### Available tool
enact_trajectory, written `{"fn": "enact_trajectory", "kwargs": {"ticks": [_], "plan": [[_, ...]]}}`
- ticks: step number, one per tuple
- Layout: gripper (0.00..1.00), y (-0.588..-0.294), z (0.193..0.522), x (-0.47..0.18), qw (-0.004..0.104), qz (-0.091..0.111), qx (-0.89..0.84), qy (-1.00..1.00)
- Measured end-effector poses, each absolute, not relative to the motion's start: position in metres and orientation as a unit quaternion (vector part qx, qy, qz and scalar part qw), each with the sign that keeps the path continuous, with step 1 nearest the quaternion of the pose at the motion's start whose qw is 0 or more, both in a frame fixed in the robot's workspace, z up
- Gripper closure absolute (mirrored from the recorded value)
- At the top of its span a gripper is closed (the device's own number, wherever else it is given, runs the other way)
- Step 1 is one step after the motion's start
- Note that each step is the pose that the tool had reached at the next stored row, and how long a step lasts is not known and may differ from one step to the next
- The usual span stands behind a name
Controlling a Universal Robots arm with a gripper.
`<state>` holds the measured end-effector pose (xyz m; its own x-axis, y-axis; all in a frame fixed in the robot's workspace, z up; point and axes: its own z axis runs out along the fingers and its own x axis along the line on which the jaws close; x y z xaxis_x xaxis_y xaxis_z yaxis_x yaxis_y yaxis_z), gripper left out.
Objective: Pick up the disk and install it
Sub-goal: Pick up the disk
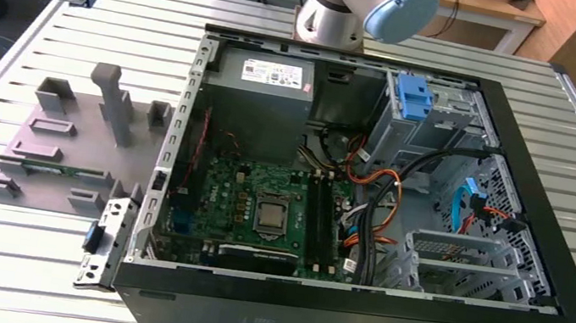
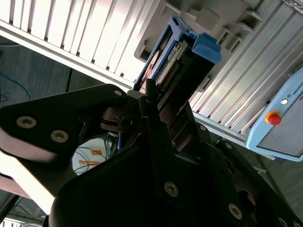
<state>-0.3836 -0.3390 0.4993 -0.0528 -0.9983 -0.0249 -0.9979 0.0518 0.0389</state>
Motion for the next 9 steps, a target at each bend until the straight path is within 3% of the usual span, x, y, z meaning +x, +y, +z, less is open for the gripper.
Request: {"fn": "enact_trajectory", "kwargs": {"ticks": [9], "plan": [[0.65, -0.339, 0.499, -0.370, 0.004, -0.023, 0.688, -0.725]]}}
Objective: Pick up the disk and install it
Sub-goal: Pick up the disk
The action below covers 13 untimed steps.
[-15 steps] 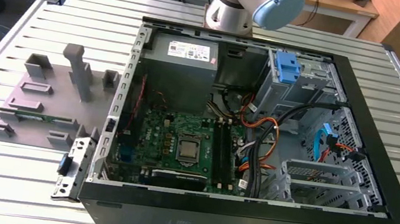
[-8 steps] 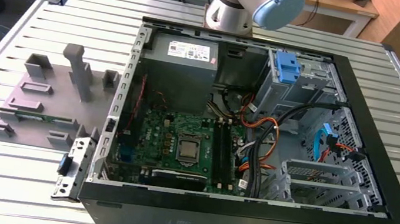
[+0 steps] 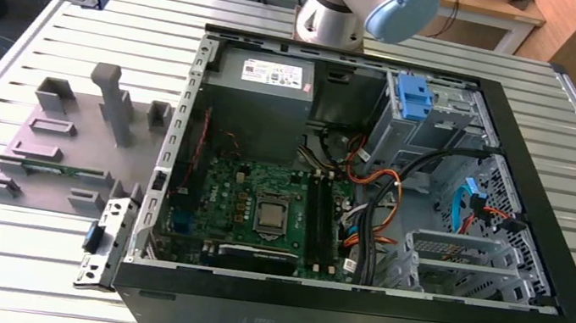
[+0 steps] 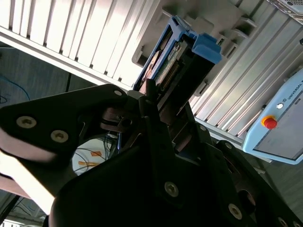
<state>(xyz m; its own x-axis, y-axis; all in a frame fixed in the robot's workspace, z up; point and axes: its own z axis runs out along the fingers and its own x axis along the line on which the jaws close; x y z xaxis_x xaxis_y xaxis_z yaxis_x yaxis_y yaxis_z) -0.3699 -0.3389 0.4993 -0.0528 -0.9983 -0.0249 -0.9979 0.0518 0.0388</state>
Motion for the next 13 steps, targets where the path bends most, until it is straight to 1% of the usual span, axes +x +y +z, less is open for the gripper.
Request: {"fn": "enact_trajectory", "kwargs": {"ticks": [13], "plan": [[0.65, -0.339, 0.499, -0.348, 0.004, -0.023, 0.688, -0.725]]}}
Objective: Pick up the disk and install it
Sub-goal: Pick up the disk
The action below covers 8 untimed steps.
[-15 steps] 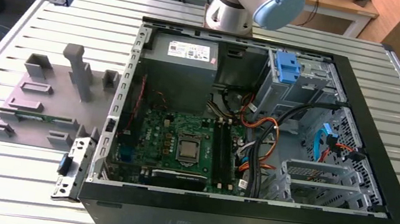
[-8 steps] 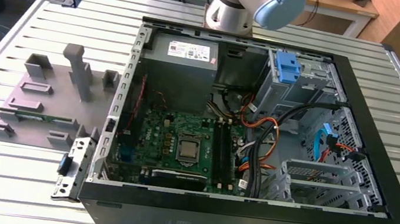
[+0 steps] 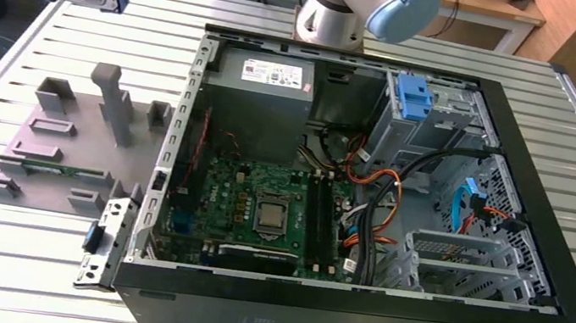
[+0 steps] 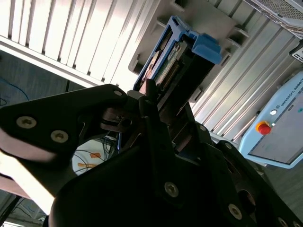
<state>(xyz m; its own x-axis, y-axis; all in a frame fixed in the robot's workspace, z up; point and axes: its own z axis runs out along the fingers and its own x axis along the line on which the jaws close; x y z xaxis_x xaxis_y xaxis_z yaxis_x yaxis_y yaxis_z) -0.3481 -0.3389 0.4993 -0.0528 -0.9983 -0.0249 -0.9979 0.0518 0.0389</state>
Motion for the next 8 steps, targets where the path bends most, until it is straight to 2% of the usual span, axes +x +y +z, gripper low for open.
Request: {"fn": "enact_trajectory", "kwargs": {"ticks": [8], "plan": [[0.65, -0.3389, 0.5019, -0.3470, 0.004, -0.023, 0.688, -0.725]]}}
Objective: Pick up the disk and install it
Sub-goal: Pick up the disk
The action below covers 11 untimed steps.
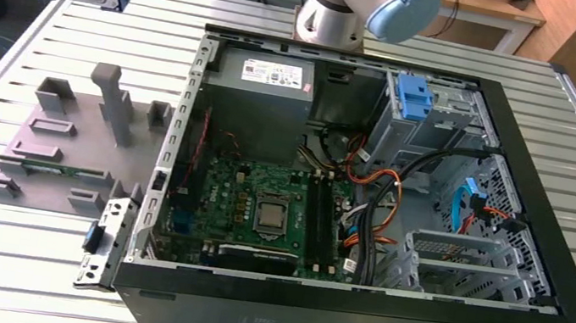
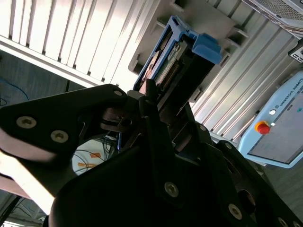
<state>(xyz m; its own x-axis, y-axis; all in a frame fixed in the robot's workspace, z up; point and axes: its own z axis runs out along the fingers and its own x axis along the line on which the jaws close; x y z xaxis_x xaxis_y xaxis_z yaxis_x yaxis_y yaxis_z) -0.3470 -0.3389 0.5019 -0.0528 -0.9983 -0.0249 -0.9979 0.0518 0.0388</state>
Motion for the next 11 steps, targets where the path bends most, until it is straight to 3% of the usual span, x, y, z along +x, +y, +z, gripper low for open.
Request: {"fn": "enact_trajectory", "kwargs": {"ticks": [11], "plan": [[0.65, -0.339, 0.502, -0.322, 0.004, -0.023, 0.688, -0.725]]}}
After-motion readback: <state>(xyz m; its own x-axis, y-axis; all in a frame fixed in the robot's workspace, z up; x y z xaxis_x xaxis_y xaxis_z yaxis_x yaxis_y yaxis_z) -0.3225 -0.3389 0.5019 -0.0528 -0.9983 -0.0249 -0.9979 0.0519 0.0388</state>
